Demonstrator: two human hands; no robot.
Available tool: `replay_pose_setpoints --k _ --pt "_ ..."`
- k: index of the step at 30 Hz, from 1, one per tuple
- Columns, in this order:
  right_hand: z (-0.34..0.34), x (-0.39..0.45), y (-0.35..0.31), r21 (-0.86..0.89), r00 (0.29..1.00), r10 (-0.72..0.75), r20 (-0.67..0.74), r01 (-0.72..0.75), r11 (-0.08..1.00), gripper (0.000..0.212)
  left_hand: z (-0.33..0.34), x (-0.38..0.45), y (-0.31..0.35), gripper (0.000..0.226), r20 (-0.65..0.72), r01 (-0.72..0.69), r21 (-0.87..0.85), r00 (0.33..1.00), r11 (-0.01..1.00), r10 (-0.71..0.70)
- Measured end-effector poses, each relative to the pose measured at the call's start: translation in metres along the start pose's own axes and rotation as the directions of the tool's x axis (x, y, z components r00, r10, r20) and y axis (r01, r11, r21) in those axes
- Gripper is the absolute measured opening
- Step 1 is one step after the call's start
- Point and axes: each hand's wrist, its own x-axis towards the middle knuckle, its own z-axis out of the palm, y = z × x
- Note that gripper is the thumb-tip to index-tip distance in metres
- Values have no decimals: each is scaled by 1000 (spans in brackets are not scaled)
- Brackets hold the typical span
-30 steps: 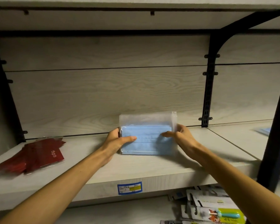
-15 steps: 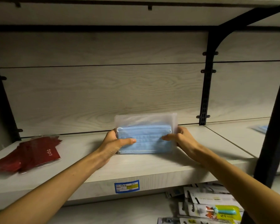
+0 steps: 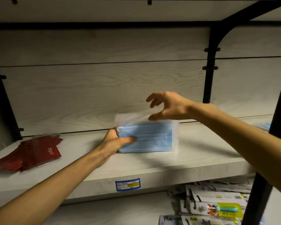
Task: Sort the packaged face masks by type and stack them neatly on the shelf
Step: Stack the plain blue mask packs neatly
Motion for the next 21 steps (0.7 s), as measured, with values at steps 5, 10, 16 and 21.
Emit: replay_pose_setpoints --k 5,10,16,21 --pt "7 16 -10 -400 931 207 302 -73 913 63 2 -3 7 40 3 -15 14 1000 1000 15" --pt "-3 20 -1 -379 918 268 292 -146 914 61 2 2 24 30 43 -113 115 993 987 109" --pt "0 1 25 -206 959 236 157 -202 957 33 13 33 50 38 -33 -273 289 955 918 295" --pt "-11 -20 62 70 964 264 -28 -262 963 21 43 72 63 70 -216 -343 292 886 893 411"
